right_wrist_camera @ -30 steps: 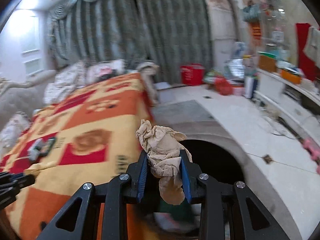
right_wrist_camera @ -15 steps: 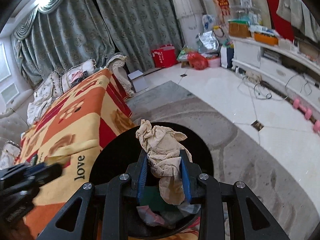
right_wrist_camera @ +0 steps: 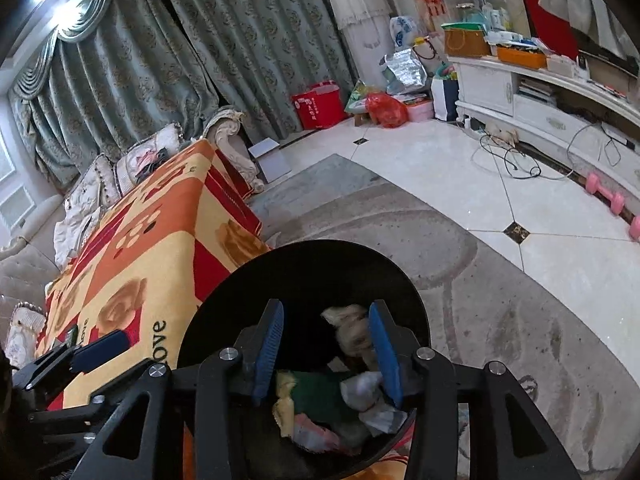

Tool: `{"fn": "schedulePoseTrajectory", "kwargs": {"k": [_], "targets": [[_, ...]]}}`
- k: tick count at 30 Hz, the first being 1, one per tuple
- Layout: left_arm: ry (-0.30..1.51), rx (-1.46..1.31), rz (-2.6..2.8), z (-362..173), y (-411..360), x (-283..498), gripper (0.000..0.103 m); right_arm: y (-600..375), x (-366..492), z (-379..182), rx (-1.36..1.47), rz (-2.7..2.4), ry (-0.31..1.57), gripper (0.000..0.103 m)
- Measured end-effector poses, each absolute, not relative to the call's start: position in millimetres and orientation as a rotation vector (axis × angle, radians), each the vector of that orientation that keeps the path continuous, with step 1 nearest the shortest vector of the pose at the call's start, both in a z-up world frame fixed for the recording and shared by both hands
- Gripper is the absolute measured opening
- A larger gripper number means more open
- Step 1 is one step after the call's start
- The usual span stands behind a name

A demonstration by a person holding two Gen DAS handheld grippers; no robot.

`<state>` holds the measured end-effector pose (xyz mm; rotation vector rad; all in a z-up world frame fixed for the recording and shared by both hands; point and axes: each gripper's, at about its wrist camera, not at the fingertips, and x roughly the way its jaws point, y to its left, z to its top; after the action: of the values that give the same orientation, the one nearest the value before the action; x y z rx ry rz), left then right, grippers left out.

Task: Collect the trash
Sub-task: 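Move both open tools back over the boxes on the bed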

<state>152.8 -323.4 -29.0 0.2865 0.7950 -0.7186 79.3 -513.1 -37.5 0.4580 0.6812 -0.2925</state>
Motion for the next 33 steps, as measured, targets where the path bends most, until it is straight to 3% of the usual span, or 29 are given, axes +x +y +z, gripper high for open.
{"fn": "schedulePoseTrajectory", "kwargs": {"k": [11,21,33], "targets": [[0.743,0.236,-0.391,-23.1,-138.1,137.3,0.058,-430.5,99.1,-15.0,0.41,0.001,0.642,0.045],[0.765,0.076,-0.012,-44.0,51.2,149.3,0.058,-227.9,133.4,-13.4,0.352,0.4,0.756,0.047],[0.868,-0.1,0.028,-76.1,95.4,156.1,0.058,-95.4,224.4,-51.3,0.227,0.53,0.899,0.048]]}}
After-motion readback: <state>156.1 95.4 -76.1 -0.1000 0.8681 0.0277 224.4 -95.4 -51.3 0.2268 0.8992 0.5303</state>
